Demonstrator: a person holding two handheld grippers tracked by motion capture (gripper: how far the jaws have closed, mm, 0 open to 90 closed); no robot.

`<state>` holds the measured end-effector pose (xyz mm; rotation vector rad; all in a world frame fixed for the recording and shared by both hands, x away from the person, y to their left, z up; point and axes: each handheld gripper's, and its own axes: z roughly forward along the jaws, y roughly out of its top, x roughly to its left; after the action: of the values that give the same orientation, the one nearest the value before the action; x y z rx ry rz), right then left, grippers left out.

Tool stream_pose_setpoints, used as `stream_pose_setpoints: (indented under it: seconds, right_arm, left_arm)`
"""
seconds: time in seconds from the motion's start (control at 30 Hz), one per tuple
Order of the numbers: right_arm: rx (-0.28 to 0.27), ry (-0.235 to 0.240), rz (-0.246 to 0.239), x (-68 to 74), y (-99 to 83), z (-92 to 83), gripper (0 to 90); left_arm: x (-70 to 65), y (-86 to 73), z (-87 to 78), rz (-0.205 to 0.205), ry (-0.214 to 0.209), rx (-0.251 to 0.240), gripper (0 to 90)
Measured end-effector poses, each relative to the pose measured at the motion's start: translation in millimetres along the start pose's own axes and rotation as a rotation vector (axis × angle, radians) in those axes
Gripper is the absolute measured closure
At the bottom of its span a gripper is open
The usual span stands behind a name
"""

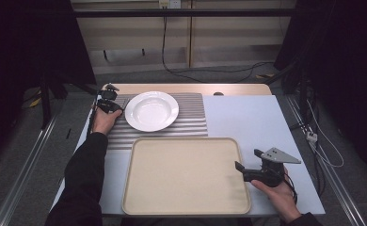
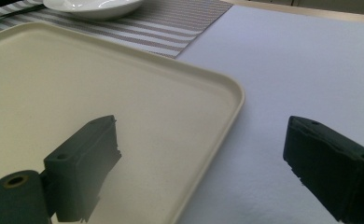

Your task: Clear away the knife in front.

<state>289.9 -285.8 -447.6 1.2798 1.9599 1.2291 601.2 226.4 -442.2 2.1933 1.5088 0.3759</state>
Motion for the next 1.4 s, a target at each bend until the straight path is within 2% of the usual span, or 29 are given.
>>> stream_pose_setpoints:
  seconds: [0.2,0.23,0.3,0.57,1.0,1.4]
  right_arm:
    - [0.002,0.002,-0.002,1.1,0.2,0.1,10.1]
    - [0.001,0.001,0.000,1.1,0.3,0.2,10.1]
    - [0.002,0.000,0.000,0.9,0.3,0.3,10.1]
    - [0.001,0.001,-0.004,0.8,0.2,0.1,10.1]
    - [0.003,0.007,-0.001,0.5,0.0,0.3,10.1]
    - [0.005,0.007,0.002,0.1,-0.3,0.1,10.1]
  left_arm:
    - [-0.4,-0.3,-0.7,0.003,0.004,-0.005,80.2]
    - [1.0,-0.6,-1.6,-0.005,-0.012,0.001,80.2]
    - [1.7,-0.8,-1.8,-0.008,-0.017,0.000,80.1]
    - [1.6,-1.3,-6.9,-0.005,-0.005,-0.003,80.1]
    - [0.5,-2.1,-17.9,0.021,-0.010,-0.011,80.1]
    - [3.8,-3.8,-31.1,0.015,-0.008,-0.044,80.1]
